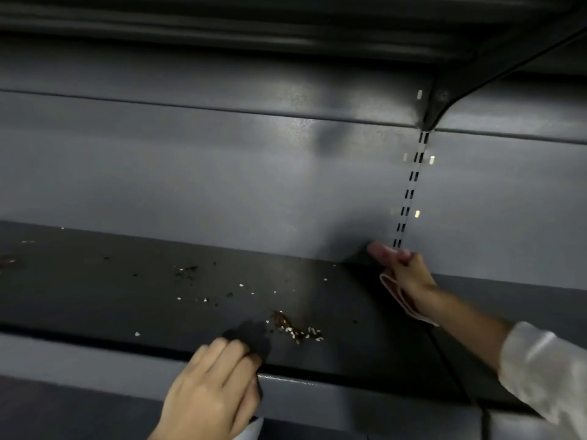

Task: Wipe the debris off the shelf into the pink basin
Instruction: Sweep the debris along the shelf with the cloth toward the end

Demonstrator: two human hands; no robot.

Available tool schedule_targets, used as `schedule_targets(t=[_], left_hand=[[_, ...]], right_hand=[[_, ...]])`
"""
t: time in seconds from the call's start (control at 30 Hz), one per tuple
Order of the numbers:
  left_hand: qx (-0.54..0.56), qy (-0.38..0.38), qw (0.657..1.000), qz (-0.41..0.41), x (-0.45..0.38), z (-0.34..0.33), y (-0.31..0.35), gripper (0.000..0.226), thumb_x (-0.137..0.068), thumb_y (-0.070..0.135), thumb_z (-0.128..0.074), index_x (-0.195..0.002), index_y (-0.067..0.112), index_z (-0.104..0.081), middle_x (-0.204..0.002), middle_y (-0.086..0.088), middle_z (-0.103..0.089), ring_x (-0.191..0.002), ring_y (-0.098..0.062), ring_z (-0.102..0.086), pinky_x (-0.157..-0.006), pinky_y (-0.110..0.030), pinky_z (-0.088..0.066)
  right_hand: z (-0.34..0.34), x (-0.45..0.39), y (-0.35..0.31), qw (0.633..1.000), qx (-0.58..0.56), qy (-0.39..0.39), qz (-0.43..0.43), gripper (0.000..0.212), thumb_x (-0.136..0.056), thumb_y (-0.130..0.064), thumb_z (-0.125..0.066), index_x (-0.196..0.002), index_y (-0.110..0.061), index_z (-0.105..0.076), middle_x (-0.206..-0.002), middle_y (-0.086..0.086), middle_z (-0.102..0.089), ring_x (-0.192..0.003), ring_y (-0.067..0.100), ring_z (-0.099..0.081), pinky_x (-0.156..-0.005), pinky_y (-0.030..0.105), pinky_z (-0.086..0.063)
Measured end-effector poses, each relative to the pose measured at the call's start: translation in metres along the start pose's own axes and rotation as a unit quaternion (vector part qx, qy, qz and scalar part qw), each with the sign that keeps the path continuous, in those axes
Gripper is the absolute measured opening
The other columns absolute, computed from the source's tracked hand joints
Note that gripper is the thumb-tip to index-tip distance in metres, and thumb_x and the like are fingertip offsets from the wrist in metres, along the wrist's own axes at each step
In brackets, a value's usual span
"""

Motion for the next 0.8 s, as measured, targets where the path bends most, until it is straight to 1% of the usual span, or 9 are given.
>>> schedule_targets(t=[0.07, 0.17, 0.23, 0.27, 0.37, 0.4, 0.57, 0.7, 0.8], left_hand=[[-0.004, 0.008, 1.000, 0.006, 0.001, 0.001, 0.000, 0.051, -0.092, 0.018, -0.031, -0.060, 0.007, -0.069, -0.062, -0.008, -0.062, -0.066, -0.018, -0.036, -0.057, -0.024, -0.031], [-0.012, 0.011, 1.000, 0.009, 0.001, 0.000, 0.000, 0.039, -0.090, 0.017, -0.031, -0.068, 0.012, -0.063, -0.060, -0.008, -0.061, -0.065, -0.019, -0.035, -0.056, -0.024, -0.030], [-0.010, 0.014, 1.000, 0.009, 0.002, 0.001, -0.001, 0.027, -0.090, 0.018, -0.030, -0.074, 0.015, -0.052, -0.059, -0.007, -0.059, -0.064, -0.019, -0.034, -0.056, -0.025, -0.031], [-0.007, 0.011, 1.000, 0.011, 0.002, 0.001, -0.001, 0.029, -0.091, 0.018, -0.030, -0.072, 0.015, -0.053, -0.059, -0.007, -0.059, -0.063, -0.019, -0.034, -0.056, -0.026, -0.031], [-0.004, 0.001, 1.000, 0.007, 0.002, 0.001, -0.002, 0.029, -0.092, 0.019, -0.029, -0.074, 0.014, -0.052, -0.058, -0.008, -0.058, -0.063, -0.018, -0.034, -0.055, -0.026, -0.030], [-0.006, -0.002, 1.000, 0.002, 0.003, 0.001, -0.001, 0.024, -0.092, 0.019, -0.028, -0.077, 0.015, -0.047, -0.058, -0.008, -0.058, -0.064, -0.019, -0.034, -0.055, -0.026, -0.030], [-0.004, -0.017, 1.000, 0.002, 0.007, 0.000, -0.003, 0.024, -0.095, 0.021, -0.025, -0.084, 0.013, -0.045, -0.082, -0.005, -0.050, -0.066, -0.020, -0.035, -0.058, -0.030, -0.034], [-0.011, -0.031, 0.999, 0.027, 0.009, 0.005, -0.014, 0.028, -0.097, 0.024, -0.022, -0.087, 0.013, -0.045, -0.085, -0.004, -0.044, -0.067, -0.020, -0.034, -0.059, -0.030, -0.032], [-0.023, -0.044, 0.998, 0.040, 0.010, 0.006, -0.018, 0.030, -0.098, 0.026, -0.019, -0.084, 0.013, -0.043, -0.079, -0.007, -0.049, -0.066, -0.021, -0.031, -0.058, -0.031, -0.030]], right_hand=[[-0.011, -0.013, 0.009, 0.995, 0.095, 0.011, -0.013, 0.026, -0.092, -0.007, -0.042, -0.110, -0.005, -0.061, -0.113, 0.015, -0.065, -0.099, 0.027, -0.063, -0.083, 0.034, -0.053], [-0.061, -0.007, -0.003, 0.982, 0.184, -0.026, 0.038, 0.029, -0.087, 0.005, -0.038, -0.076, 0.000, -0.064, -0.075, 0.008, -0.062, -0.059, 0.011, -0.060, -0.045, 0.011, -0.045], [-0.107, 0.007, -0.017, 0.966, 0.222, -0.088, 0.102, 0.030, -0.090, 0.002, -0.037, -0.072, -0.001, -0.060, -0.067, 0.002, -0.054, -0.051, 0.007, -0.051, -0.033, 0.011, -0.037], [-0.127, 0.016, -0.022, 0.957, 0.239, -0.118, 0.118, 0.028, -0.092, -0.003, -0.038, -0.076, -0.002, -0.062, -0.073, 0.004, -0.057, -0.059, 0.012, -0.054, -0.040, 0.016, -0.041], [-0.165, 0.035, -0.032, 0.929, 0.281, -0.176, 0.167, 0.031, -0.094, -0.016, -0.036, -0.099, 0.001, -0.062, -0.105, 0.017, -0.065, -0.095, 0.030, -0.062, -0.082, 0.032, -0.049], [-0.171, 0.045, -0.034, 0.921, 0.286, -0.196, 0.177, 0.031, -0.095, -0.017, -0.037, -0.102, 0.002, -0.060, -0.109, 0.020, -0.065, -0.099, 0.033, -0.061, -0.086, 0.037, -0.048], [-0.162, 0.069, -0.055, 0.911, 0.205, -0.270, 0.233, 0.023, -0.092, -0.015, -0.046, -0.100, -0.001, -0.062, -0.105, 0.020, -0.068, -0.095, 0.031, -0.063, -0.087, 0.039, -0.049], [-0.082, 0.039, -0.075, 0.922, 0.172, -0.234, 0.257, 0.022, -0.093, -0.019, -0.045, -0.090, -0.011, -0.065, -0.094, 0.007, -0.066, -0.082, 0.014, -0.059, -0.067, -0.001, -0.040], [-0.015, 0.015, -0.055, 0.930, 0.241, -0.159, 0.229, 0.026, -0.094, -0.023, -0.042, -0.074, -0.024, -0.059, -0.081, -0.002, -0.062, -0.068, 0.002, -0.052, -0.059, 0.002, -0.040]])
Point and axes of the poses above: each hand's wrist, its own x-axis away from the middle knuckle, its own z-axis out of the back of the hand, y = z × x, the point moved 9 cm from there along -x, towards the middle knuckle
